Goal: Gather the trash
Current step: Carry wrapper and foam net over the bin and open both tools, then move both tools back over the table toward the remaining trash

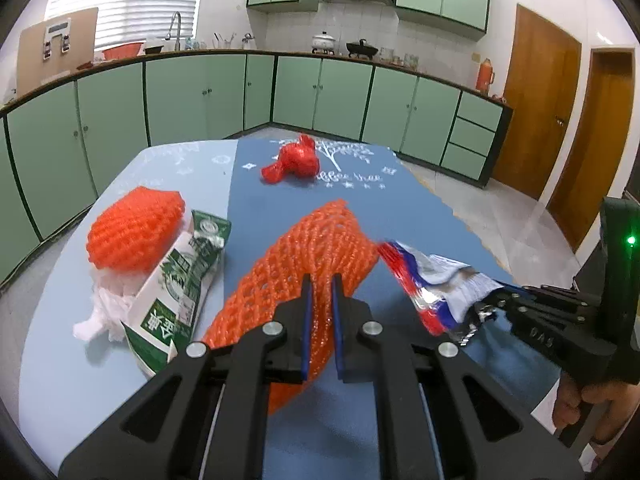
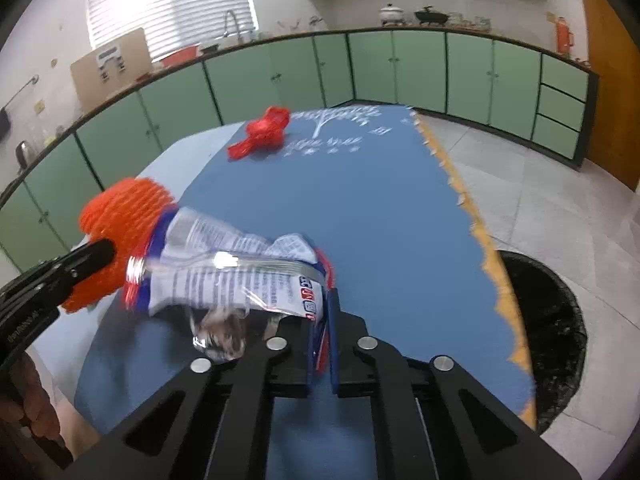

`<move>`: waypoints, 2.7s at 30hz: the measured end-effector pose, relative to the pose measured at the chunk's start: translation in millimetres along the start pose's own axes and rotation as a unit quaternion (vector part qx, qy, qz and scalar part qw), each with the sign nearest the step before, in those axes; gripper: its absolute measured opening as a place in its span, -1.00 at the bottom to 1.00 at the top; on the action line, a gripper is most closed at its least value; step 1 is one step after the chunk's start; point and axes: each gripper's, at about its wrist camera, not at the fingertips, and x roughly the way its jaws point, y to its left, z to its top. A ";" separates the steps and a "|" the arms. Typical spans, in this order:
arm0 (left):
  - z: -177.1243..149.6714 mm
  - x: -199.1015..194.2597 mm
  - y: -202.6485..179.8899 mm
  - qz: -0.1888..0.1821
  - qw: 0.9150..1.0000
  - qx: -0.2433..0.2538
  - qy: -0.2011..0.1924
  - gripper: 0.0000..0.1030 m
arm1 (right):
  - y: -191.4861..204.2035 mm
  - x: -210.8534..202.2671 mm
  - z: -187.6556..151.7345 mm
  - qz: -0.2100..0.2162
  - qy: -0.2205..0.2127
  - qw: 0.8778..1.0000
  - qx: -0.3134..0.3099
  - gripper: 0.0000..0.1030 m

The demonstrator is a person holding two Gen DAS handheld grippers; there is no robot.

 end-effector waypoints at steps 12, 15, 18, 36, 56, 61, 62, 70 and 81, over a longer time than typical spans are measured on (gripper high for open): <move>20.5 -7.5 -27.6 -0.031 0.999 0.015 -0.026 -0.85 | -54.4 -36.1 17.4 -0.059 -0.038 0.997 0.038 -0.91; 28.6 -2.7 -50.5 -0.058 0.997 0.028 -0.031 -0.85 | -73.6 -45.5 19.1 -0.074 -0.047 0.995 0.053 -0.91; 35.3 3.7 -71.5 -0.082 0.995 0.039 -0.032 -0.85 | -94.7 -55.6 18.9 -0.094 -0.054 0.992 0.068 -0.91; 58.7 75.6 -228.9 -0.215 0.971 0.104 -0.014 -0.85 | -220.6 -96.0 -6.0 -0.206 -0.067 0.964 0.156 -0.92; 49.4 172.7 -304.1 -0.246 0.958 0.125 0.075 -0.49 | -287.8 -50.5 -31.1 -0.251 0.004 0.948 0.196 -0.86; 54.4 168.9 -299.9 -0.245 0.959 0.124 0.069 -0.33 | -291.8 -45.2 -32.2 -0.252 0.010 0.947 0.199 -0.35; 56.6 167.4 -297.9 -0.244 0.960 0.122 0.067 -0.33 | -291.8 -46.7 -32.7 -0.252 0.008 0.947 0.199 -0.24; 71.2 142.4 -272.7 -0.230 0.967 0.101 0.039 -0.22 | -281.9 -67.8 -27.1 -0.248 -0.020 0.948 0.199 0.20; 78.9 99.6 -223.9 -0.201 0.977 0.077 0.006 -0.13 | -244.5 -104.2 1.7 -0.222 -0.071 0.955 0.184 0.24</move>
